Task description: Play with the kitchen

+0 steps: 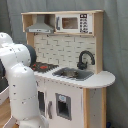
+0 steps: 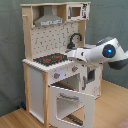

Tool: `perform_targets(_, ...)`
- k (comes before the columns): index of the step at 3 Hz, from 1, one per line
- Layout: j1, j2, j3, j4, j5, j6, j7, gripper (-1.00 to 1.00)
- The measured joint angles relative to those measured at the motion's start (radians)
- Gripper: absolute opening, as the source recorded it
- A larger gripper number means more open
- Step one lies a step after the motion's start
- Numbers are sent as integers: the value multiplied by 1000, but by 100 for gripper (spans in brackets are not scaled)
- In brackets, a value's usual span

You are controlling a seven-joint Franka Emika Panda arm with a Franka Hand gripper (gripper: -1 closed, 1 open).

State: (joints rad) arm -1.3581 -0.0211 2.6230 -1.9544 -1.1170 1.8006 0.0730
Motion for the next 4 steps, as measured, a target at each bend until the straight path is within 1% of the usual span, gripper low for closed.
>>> perform_targets(1, 66, -45, 0, 37, -67, -36, 18, 100)
perform_targets(2, 113, -120, 0, 85, -122, -55, 32, 100)
perform_targets(3, 139, -209, 0, 137, -166, -60, 44, 100)
perform_targets(4, 158, -295, 0, 188, -200, -59, 71, 100)
